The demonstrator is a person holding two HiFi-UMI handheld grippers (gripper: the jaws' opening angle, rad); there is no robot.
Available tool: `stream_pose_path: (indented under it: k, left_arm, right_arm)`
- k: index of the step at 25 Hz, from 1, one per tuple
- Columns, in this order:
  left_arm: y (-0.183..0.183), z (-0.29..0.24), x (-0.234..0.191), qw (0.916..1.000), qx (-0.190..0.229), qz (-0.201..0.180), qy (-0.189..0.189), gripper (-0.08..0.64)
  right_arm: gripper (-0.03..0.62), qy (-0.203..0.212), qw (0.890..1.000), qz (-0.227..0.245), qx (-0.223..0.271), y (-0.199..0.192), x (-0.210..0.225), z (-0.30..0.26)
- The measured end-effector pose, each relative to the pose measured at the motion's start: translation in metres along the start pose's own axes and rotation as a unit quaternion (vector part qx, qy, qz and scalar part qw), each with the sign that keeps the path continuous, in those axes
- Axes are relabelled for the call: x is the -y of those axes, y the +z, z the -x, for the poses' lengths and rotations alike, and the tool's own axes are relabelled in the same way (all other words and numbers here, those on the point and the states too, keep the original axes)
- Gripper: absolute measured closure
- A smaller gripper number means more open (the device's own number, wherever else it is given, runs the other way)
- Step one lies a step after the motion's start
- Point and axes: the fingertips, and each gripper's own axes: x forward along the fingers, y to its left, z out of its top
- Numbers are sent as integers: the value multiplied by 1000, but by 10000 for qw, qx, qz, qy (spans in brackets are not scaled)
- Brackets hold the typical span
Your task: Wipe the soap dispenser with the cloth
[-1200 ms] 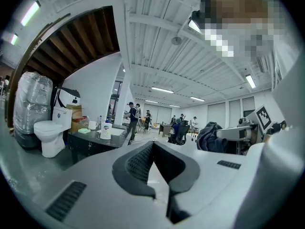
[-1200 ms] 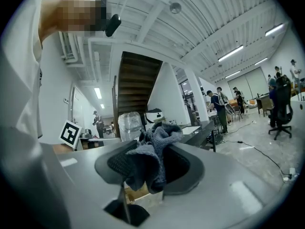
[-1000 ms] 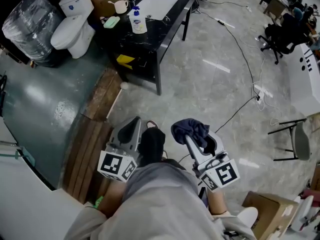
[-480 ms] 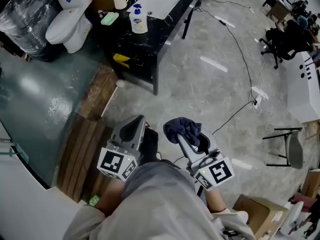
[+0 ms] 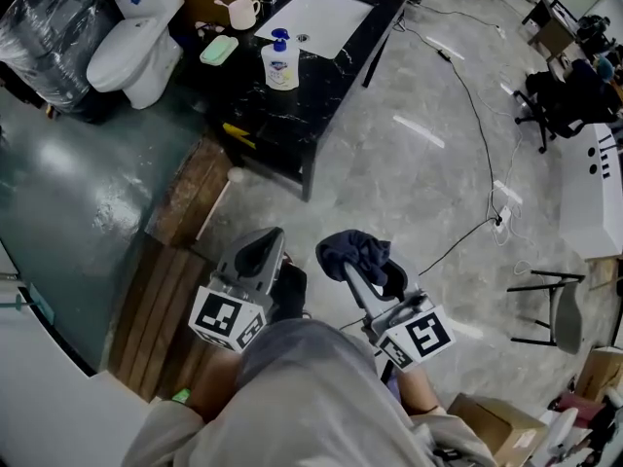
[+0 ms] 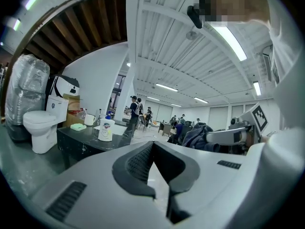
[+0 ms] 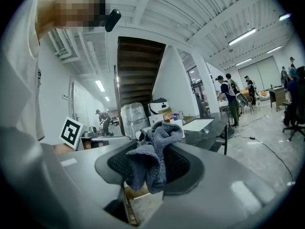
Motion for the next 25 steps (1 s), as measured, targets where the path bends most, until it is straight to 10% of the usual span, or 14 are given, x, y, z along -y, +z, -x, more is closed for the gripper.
stream_pose_path:
  k: [25]
  left_arm:
    - [81, -99, -143, 9995, 316, -90, -16, 554]
  right_arm:
    - [433, 340, 9986, 410, 36, 79, 56, -183]
